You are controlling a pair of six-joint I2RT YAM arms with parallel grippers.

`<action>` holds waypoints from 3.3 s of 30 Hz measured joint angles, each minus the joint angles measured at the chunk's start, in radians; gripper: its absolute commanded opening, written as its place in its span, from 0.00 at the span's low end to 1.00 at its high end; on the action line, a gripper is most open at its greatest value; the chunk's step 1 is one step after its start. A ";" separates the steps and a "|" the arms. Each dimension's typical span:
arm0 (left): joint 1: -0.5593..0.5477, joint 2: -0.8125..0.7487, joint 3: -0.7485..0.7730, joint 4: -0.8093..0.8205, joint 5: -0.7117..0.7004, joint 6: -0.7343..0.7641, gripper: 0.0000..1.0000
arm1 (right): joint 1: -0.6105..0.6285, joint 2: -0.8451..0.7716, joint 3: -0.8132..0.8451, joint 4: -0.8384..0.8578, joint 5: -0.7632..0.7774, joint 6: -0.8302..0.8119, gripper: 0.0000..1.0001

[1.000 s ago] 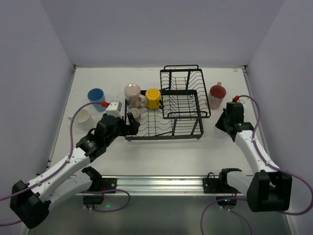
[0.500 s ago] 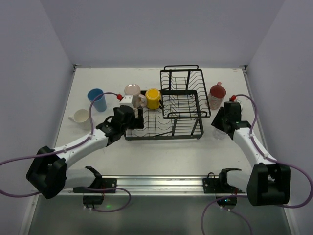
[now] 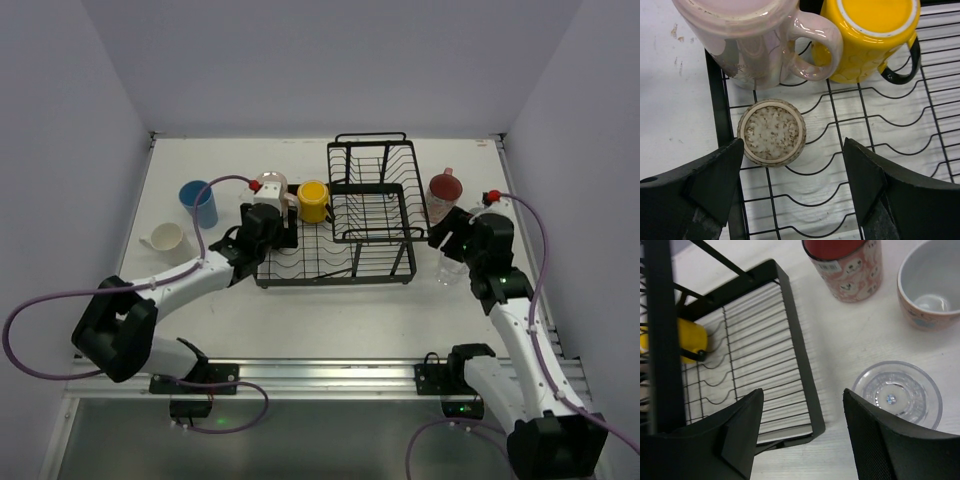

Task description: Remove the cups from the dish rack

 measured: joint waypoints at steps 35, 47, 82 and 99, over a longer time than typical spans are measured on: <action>0.009 -0.099 -0.069 0.080 -0.020 0.015 0.08 | 0.021 -0.342 0.152 -0.029 -0.375 0.069 0.85; 0.011 -0.593 -0.132 0.077 0.193 -0.155 0.04 | 0.461 -0.228 0.112 0.322 -0.454 0.198 0.83; 0.015 -0.864 -0.272 0.425 0.631 -0.638 0.28 | 0.893 0.308 0.307 0.841 -0.322 0.297 0.00; 0.018 -0.978 -0.037 -0.044 0.382 -0.349 1.00 | 1.075 0.147 0.238 0.396 -0.207 0.174 0.00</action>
